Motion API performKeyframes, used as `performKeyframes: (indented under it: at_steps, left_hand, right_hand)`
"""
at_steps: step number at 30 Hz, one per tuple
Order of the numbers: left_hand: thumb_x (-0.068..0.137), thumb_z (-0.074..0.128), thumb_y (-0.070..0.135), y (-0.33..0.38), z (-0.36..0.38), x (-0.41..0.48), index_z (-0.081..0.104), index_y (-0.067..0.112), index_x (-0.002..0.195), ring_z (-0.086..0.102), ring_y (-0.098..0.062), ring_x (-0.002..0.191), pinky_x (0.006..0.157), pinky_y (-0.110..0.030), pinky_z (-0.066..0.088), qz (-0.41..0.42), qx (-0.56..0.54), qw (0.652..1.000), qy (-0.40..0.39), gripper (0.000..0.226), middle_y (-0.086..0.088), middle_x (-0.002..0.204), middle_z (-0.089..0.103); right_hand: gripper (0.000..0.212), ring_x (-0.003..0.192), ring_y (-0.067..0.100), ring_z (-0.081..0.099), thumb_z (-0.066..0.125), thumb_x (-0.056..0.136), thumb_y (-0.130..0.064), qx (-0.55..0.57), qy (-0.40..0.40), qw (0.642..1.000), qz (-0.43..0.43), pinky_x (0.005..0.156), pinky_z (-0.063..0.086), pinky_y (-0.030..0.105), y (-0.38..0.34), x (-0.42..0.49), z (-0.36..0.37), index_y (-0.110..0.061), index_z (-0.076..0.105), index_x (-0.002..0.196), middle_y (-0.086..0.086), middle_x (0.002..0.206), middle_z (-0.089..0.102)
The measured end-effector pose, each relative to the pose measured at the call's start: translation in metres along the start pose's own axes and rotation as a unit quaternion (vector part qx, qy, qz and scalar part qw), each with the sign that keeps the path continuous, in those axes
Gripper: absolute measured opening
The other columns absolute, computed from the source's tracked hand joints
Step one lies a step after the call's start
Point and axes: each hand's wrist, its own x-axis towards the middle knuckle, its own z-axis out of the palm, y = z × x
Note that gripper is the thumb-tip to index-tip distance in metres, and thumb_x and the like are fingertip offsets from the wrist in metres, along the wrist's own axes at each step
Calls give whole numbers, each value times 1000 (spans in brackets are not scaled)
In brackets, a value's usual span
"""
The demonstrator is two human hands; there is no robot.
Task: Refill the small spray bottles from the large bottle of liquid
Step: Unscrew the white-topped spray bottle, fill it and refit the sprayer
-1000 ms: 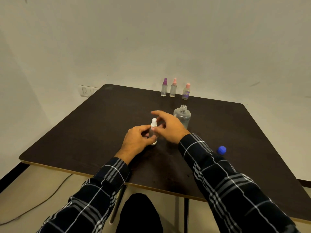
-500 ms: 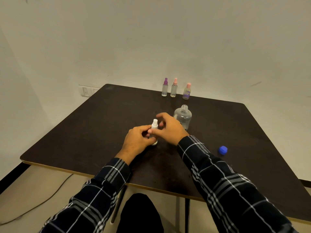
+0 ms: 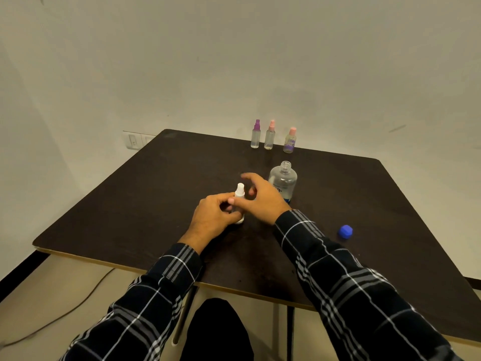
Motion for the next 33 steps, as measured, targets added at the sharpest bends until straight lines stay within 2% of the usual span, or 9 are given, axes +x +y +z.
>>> performKeyframes:
  at_steps: [4, 8, 11, 14, 17, 21, 26, 29, 33]
  left_hand:
    - [85, 79, 29, 0, 1, 0, 70, 37, 126, 67, 3, 92, 85, -24, 55, 15, 3, 1000, -6, 42, 18, 95, 73]
    - [83, 78, 24, 1, -2, -1, 73, 39, 117, 67, 0, 86, 80, -24, 55, 15, 0, 1000, -2, 37, 14, 88, 73]
    - [83, 79, 22, 1, -2, -1, 75, 38, 114, 69, -1, 87, 80, -25, 56, 20, -3, 1000, -6, 35, 13, 90, 74]
    - [85, 79, 24, 0, -2, 0, 73, 36, 121, 68, 2, 89, 82, -23, 55, 18, -6, 1000, -8, 38, 14, 92, 74]
    - [86, 79, 26, 0, -1, 0, 72, 36, 122, 66, 9, 89, 80, -19, 51, 20, -6, 1000, -10, 38, 19, 91, 73]
    - [83, 79, 23, 0, -2, -1, 74, 39, 113, 66, 5, 82, 75, -21, 51, 17, -7, 1000, -3, 34, 16, 83, 72]
    - [86, 79, 24, -1, -1, 0, 72, 35, 122, 67, 1, 90, 79, -19, 52, 18, -12, 1000, -11, 39, 17, 93, 73]
    - [85, 80, 30, -5, 2, 3, 72, 35, 122, 67, 1, 88, 77, -19, 50, 23, -6, 1000, -8, 37, 18, 92, 74]
    - [86, 80, 29, -3, 0, 3, 71, 37, 122, 67, 2, 91, 80, -20, 53, 20, -2, 1000, -10, 38, 19, 95, 74]
  right_hand:
    - [28, 89, 14, 62, 70, 91, -19, 9, -16, 999, -37, 85, 55, 35, 5, 2, -4, -17, 68, 119, -5, 92, 65]
    - [33, 68, 11, 53, 81, 79, -36, -38, 38, 999, 8, 67, 49, 30, 2, 1, 6, -18, 56, 89, -3, 77, 59]
    - [47, 74, 12, 53, 82, 74, -47, 19, 27, 999, 31, 68, 48, 30, 4, -3, 6, -19, 58, 102, -2, 84, 57]
    - [47, 91, 13, 61, 73, 89, -31, 61, -29, 998, -6, 86, 56, 34, 9, -1, 5, -22, 57, 133, -2, 99, 62]
    - [31, 97, 15, 68, 70, 92, -23, 77, -18, 997, -11, 90, 58, 43, 11, 4, 5, -19, 68, 122, -1, 104, 71]
    - [30, 74, 10, 56, 80, 81, -37, 25, 33, 999, 33, 68, 48, 26, 4, 4, 9, -20, 59, 94, -4, 83, 60]
    - [43, 88, 14, 62, 70, 92, -30, 127, -49, 991, 17, 74, 52, 26, 16, -2, 5, -21, 56, 132, 6, 102, 63]
    - [32, 79, 3, 64, 63, 97, -15, 130, -29, 991, -8, 73, 51, 20, 19, 0, 3, -12, 64, 128, 5, 106, 72]
    - [27, 87, 7, 66, 67, 94, -21, 77, 6, 997, 1, 86, 57, 33, 16, 2, 8, -17, 69, 120, -3, 102, 72]
